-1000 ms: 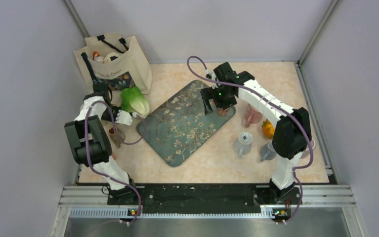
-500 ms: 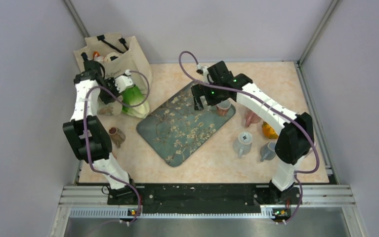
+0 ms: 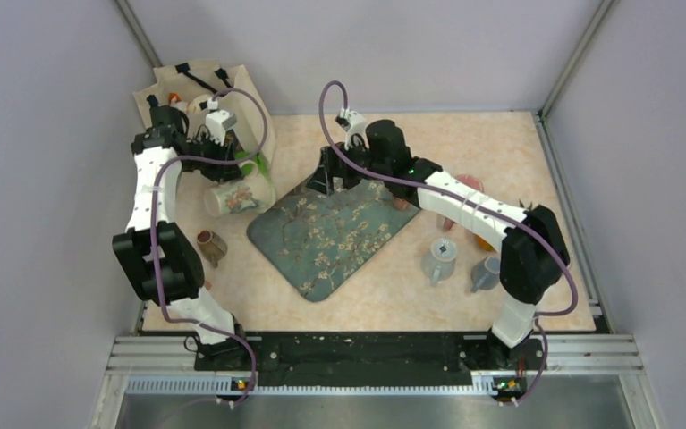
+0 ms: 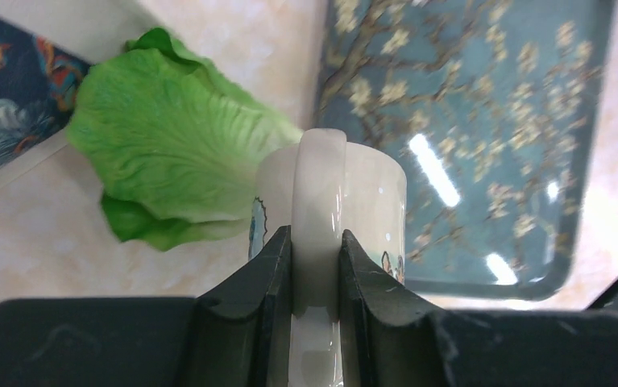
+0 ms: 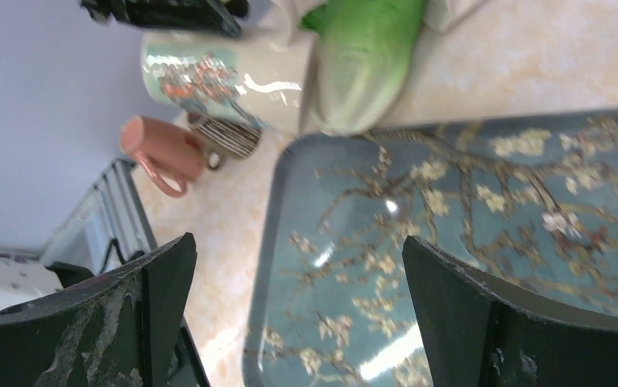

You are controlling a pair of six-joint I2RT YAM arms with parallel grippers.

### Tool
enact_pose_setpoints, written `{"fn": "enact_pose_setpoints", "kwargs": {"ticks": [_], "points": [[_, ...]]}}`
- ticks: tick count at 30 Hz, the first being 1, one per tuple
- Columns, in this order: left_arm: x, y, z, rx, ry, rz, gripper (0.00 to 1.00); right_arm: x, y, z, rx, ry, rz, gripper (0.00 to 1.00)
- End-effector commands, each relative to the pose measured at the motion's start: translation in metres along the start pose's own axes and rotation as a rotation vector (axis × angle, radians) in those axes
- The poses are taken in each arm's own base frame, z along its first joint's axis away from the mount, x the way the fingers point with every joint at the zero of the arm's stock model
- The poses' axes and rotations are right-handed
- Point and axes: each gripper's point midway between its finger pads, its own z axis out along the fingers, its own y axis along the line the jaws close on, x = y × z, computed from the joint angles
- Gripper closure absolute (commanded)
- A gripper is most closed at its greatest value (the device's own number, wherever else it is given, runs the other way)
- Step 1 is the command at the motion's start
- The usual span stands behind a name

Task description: Turn the mug right side up

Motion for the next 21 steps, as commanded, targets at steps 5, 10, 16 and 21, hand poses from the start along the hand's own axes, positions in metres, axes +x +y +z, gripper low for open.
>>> {"fn": "enact_pose_setpoints", "kwargs": {"ticks": [5, 10, 16, 21], "points": [[-0.086, -0.085, -0.019, 0.195, -0.273, -0.067, 1.00, -0.039, 0.040, 0.023, -0.234, -0.120, 0.031, 0.01], [-0.102, -0.116, -0.020, 0.282, -0.297, -0.060, 1.00, -0.040, 0.041, 0.035, -0.267, -0.103, 0.035, 0.01], [-0.122, -0.139, -0.025, 0.365, -0.329, -0.068, 1.00, -0.044, 0.047, 0.030, -0.311, -0.081, -0.001, 0.08], [-0.146, -0.144, -0.026, 0.407, -0.388, -0.136, 1.00, -0.045, 0.092, 0.015, -0.612, -0.055, 0.094, 0.41]]}}
